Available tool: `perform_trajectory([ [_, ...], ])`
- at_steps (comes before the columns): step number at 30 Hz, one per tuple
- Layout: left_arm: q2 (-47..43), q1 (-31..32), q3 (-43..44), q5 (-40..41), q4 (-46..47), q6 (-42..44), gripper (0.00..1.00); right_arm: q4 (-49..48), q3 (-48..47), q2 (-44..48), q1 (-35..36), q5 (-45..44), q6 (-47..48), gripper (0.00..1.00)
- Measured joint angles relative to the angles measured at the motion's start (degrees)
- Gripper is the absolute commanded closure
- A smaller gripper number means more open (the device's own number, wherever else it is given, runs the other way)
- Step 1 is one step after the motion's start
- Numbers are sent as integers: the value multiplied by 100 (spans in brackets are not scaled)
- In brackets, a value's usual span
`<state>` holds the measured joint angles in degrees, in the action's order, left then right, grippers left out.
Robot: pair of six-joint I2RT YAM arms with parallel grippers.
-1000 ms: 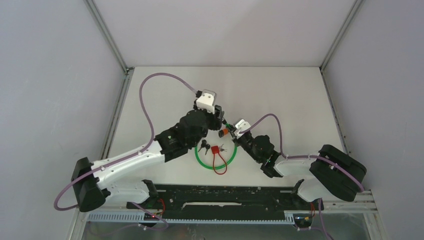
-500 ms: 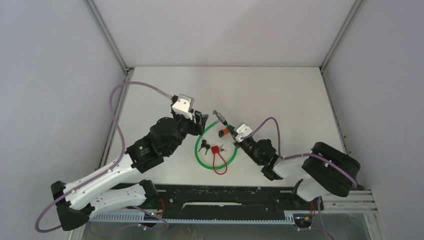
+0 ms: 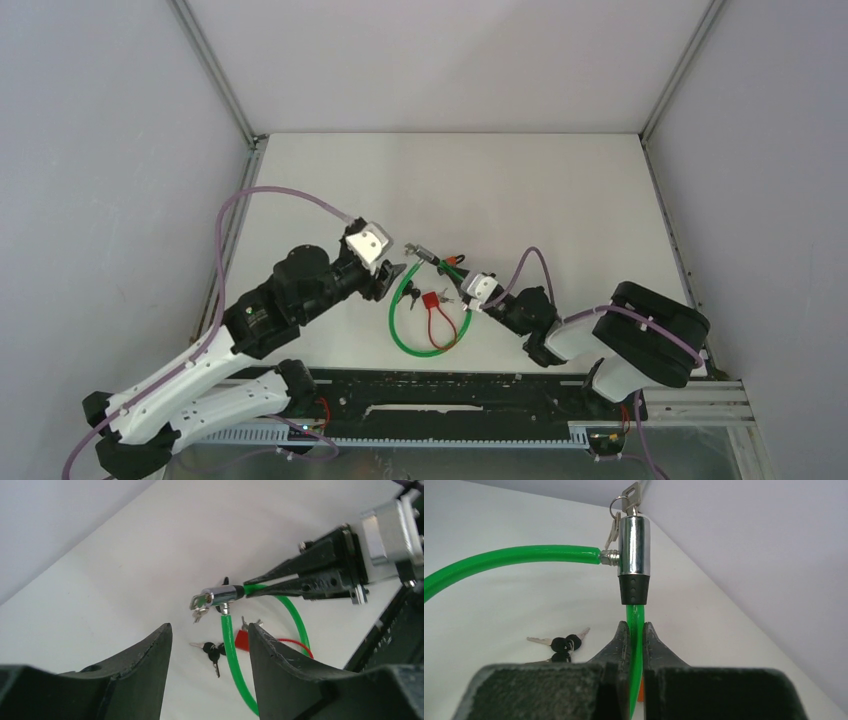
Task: Lock with the key
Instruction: Lock the lock.
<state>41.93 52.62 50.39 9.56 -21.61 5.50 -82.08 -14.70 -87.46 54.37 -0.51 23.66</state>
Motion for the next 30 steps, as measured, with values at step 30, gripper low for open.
perform_trajectory([
  [30,-918,-210,-1368,-1919,-579,2262,58,-28,308,-22,4,1467,988,100],
])
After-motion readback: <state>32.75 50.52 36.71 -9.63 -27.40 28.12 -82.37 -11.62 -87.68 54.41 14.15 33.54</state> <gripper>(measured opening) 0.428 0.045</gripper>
